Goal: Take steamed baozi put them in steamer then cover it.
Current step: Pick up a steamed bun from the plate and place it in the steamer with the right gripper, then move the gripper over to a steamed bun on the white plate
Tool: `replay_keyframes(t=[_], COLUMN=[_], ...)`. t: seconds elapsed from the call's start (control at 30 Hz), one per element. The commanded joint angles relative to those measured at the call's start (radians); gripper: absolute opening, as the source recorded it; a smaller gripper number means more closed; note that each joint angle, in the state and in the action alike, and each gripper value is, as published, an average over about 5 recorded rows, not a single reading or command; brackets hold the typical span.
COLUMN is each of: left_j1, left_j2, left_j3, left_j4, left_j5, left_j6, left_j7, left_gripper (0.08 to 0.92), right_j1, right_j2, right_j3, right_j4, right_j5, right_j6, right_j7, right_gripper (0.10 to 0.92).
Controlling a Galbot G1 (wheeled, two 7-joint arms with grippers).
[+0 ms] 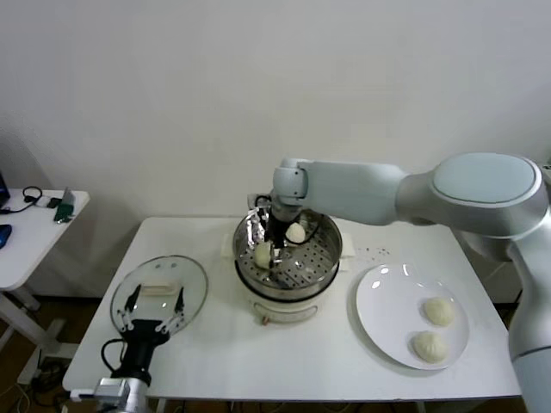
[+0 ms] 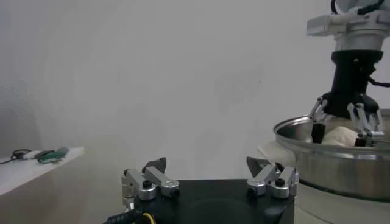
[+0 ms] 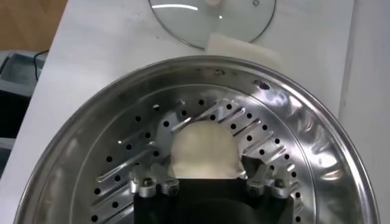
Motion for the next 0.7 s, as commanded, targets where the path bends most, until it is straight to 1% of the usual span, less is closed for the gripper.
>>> replay_keyframes(t=[0.03,0.17,0.4,0.53,0.7], left_j1=[0.006,0.009,0.012,0.009,0.013], left_j2=[-0.001,-0.001,0.001,0.0,0.0], left_j3=[-0.001,-0.001,0.003,0.007,0.004], left_j4=[0.001,-0.002,-0.006,-0.008,-0.008], left_j5=[0.0,0.0,0.006,0.009,0.01], left_j6=[-0.002,-0.002,-0.002,0.0,0.002], left_j7=[-0.001,-0.002,0.001,0.001,0.0], left_gripper=[0.823,0.823,0.823,0.823,0.823], right_j1=[0.037,0.14,0.325,0.356,0.32], right_j2=[-0.044,-0.145,-0.414,-0.553,-0.724], right_j3=[0.009,-0.011,-0.097,-0.114,-0.122], right_j4=[0.044,0.133,0.334,0.425,0.506], right_j5=[-0.008,-0.007,-0.03,-0.095,-0.213], right_j6=[-0.001,0.032,0.102,0.106,0.112], right_j7=[-0.022,-0.068,-0.143,-0.156,-0.163], right_gripper=[0.821,0.823,0.823,0.823,0.823])
